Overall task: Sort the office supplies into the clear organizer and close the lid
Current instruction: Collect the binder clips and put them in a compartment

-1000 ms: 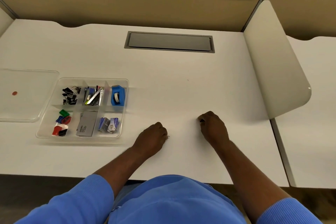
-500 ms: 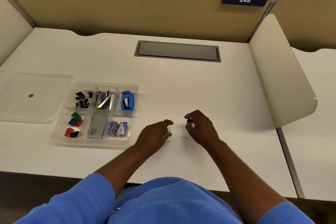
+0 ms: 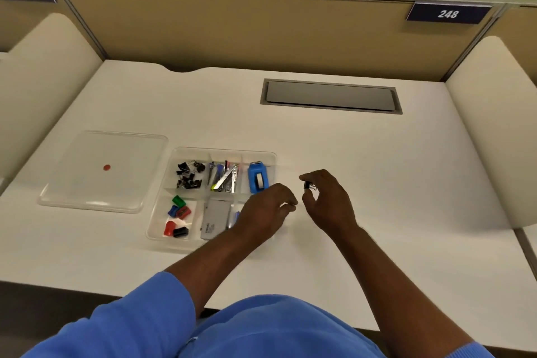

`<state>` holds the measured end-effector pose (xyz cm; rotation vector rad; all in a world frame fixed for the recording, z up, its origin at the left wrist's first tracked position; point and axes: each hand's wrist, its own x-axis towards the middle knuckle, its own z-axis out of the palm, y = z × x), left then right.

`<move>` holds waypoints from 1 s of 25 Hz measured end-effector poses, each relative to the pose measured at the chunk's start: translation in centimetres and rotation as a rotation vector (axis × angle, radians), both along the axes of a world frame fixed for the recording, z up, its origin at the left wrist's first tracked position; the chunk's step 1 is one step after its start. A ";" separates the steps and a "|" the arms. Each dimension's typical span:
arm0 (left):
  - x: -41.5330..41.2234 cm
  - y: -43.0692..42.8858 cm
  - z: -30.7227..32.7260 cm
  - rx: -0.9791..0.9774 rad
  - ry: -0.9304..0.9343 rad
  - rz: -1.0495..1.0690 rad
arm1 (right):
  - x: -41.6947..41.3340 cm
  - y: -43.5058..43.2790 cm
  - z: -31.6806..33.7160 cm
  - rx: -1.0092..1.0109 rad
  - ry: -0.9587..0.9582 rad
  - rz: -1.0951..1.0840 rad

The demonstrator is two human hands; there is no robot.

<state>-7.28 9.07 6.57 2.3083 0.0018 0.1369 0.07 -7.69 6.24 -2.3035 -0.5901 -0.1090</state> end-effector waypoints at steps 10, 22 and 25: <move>-0.8 19.5 -0.2 0.026 0.010 0.048 | -3.5 17.3 -0.8 0.031 0.136 -0.051; -2.0 29.2 -1.7 0.122 0.007 0.155 | -4.1 28.3 -0.1 -0.028 0.116 0.088; -2.3 29.9 -1.5 0.194 0.014 0.105 | -4.5 28.5 0.1 -0.146 0.098 0.091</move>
